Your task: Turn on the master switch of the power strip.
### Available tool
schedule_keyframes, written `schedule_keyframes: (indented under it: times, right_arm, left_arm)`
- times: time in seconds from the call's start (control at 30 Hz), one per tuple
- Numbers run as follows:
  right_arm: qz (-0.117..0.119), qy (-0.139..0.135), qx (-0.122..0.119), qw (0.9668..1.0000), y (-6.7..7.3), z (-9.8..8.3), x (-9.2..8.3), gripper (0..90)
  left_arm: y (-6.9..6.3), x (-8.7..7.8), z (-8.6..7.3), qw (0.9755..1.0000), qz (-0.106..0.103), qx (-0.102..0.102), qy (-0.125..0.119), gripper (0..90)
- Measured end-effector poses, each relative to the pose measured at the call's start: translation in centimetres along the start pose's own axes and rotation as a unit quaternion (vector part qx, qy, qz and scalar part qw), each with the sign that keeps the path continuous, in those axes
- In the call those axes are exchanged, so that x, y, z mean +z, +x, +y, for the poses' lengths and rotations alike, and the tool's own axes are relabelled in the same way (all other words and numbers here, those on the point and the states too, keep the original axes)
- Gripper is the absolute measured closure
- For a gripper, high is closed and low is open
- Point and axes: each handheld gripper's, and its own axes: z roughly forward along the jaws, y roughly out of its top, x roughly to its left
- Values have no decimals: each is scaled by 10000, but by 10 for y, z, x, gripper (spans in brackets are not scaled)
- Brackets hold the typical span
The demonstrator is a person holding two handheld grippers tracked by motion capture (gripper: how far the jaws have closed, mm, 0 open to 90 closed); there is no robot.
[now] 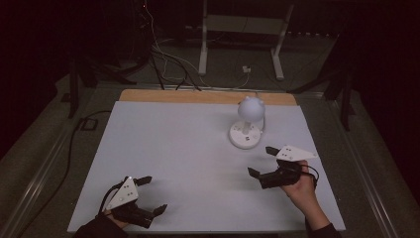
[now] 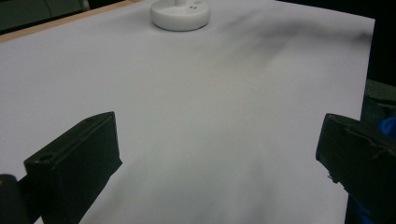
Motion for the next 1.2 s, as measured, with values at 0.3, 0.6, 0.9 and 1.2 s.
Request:
schedule_keyframes:
  times: [0.3, 0.6, 0.9, 1.2]
  right_arm:
    - [-82, -71, 19, 9999, -11, 7, 4, 2]
    - [-151, -97, 141, 9997, -24, 12, 13, 2]
    - [-190, -71, 225, 9995, -35, 16, 21, 2]
    - [-271, -80, 248, 9993, -45, 18, 30, 2]
  left_arm:
    - [0, 0, 0, 10000, 9, -25, -12, 1]
    - [0, 1, 0, 10000, 10, -27, -1, 1]
    - [0, 1, 0, 10000, 21, -46, -3, 1]
    - [1, 1, 0, 10000, 30, -58, -8, 1]
